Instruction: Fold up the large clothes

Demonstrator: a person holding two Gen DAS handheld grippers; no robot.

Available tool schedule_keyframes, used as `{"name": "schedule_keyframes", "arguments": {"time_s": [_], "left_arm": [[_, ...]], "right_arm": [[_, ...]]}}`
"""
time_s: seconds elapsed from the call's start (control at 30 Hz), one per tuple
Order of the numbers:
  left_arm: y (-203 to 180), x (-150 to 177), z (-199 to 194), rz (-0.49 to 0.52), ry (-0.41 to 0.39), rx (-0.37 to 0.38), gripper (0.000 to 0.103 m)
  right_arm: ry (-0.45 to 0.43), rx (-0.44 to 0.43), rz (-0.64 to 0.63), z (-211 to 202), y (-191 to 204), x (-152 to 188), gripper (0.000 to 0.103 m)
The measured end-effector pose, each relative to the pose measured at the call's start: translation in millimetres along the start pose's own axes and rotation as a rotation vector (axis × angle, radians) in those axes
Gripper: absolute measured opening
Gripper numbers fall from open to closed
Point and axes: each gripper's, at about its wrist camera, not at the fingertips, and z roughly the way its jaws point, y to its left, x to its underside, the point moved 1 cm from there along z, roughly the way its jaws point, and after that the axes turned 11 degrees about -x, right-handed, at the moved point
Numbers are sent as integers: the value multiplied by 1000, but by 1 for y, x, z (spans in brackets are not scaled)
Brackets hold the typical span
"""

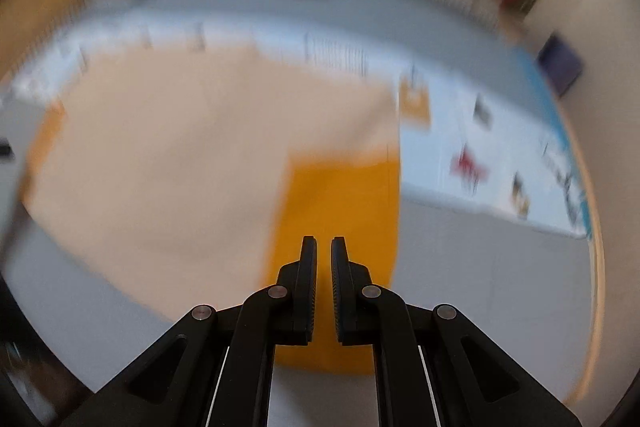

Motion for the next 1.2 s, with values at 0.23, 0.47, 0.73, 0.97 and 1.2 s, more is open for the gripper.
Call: {"name": "schedule_keyframes", "arguments": {"time_s": [0.23,0.47,0.73,0.97,1.2], "left_arm": [[-25,53,-42,-202,-204,63,26],[-30,94,0,-399,-100,74,5],[-40,96,14,-401,-68,53,5],[-43,101,21,-406,-44,52,7],[-37,106,34,-456,-5,105,33]], "right_arm": [[-263,-121,86,-27,92,14,12],[-114,-153,98,50,129,49,12],[-101,-98,-36,68,144,47,12],[-33,-116,42,103,133,40,12],[80,-107,143,134,117,44,12]]}}
